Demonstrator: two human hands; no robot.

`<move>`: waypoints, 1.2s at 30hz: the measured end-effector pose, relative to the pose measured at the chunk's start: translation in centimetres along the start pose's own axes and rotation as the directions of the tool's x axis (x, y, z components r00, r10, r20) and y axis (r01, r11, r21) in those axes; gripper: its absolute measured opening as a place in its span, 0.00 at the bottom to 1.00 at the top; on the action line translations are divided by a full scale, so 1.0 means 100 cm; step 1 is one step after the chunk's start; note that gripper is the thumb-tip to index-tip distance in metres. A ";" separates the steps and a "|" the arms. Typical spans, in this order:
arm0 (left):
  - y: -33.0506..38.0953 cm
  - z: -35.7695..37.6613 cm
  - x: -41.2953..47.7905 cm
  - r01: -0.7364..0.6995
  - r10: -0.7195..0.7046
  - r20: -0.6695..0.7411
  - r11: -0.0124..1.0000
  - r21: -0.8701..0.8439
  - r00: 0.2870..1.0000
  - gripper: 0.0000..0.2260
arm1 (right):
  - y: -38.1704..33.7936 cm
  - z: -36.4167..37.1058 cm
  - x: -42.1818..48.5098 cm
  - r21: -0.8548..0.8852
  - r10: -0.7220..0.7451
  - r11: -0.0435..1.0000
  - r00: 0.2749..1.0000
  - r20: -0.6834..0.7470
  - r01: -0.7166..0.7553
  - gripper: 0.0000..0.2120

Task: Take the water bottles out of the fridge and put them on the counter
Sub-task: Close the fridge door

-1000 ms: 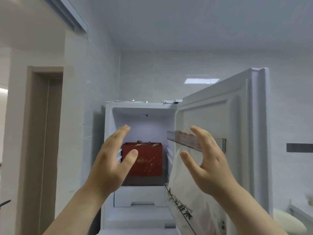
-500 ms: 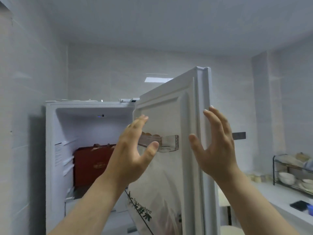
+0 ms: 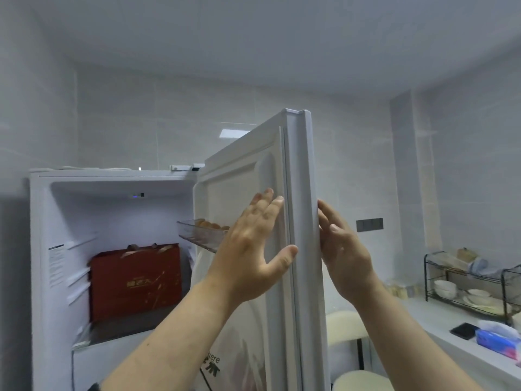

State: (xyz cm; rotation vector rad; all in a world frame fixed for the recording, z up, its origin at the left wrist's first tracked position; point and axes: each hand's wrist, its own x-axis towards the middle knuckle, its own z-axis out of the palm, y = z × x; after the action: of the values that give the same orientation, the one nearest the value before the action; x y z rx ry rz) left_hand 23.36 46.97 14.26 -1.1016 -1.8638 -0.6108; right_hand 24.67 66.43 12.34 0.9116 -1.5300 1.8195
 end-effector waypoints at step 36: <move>-0.207 -0.201 -0.175 0.399 -0.279 -0.286 0.678 0.617 0.917 0.35 | 0.218 0.285 0.084 -0.672 -0.163 0.543 0.848 0.504 0.504 0.33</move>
State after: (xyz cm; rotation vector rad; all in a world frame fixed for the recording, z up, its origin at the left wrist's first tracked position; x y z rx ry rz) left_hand 18.09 13.95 9.76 -0.2117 -1.9142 -0.1765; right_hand 6.09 34.72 9.39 1.0278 -1.9556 0.5273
